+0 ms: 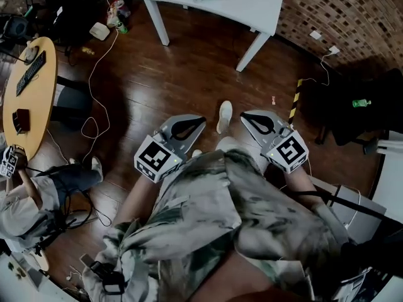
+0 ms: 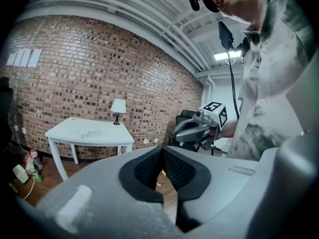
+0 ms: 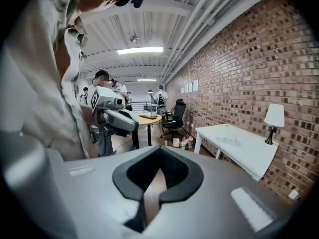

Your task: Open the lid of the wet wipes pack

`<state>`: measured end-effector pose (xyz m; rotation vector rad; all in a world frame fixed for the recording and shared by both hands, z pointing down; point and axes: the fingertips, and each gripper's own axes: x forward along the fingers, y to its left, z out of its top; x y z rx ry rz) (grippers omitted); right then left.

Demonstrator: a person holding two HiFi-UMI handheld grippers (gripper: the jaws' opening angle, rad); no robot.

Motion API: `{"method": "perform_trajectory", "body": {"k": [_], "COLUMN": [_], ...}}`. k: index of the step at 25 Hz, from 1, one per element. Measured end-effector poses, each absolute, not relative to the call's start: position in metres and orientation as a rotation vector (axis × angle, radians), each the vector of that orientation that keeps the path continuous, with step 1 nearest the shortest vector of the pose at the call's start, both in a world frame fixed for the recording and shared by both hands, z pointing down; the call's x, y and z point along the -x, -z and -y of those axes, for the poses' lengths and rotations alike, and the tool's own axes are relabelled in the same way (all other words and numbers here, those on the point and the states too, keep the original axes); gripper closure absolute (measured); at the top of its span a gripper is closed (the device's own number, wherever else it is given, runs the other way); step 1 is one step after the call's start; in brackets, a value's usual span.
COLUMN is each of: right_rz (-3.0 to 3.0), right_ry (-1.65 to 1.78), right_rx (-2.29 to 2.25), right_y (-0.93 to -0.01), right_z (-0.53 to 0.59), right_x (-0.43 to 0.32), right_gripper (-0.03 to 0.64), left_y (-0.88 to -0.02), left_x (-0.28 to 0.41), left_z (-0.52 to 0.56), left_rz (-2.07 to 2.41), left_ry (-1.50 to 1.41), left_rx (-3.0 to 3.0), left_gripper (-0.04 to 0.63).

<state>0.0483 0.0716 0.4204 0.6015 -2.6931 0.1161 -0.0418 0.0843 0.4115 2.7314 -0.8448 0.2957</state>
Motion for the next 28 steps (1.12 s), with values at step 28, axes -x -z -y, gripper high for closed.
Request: {"method": "perform_trajectory", "body": {"k": [28], "right_rz": [2.706], "right_ry": [0.012], "right_rx": [-0.391], "right_y": [-0.491], "right_z": [0.34], "right_x": [-0.019], "right_gripper": [0.609], "left_y": [-0.46], "left_x": [0.046], "left_z": [0.298], "left_rz": [1.065], "left_ry": [-0.425], "left_rx": [-2.586], "left_gripper": [0.595]}}
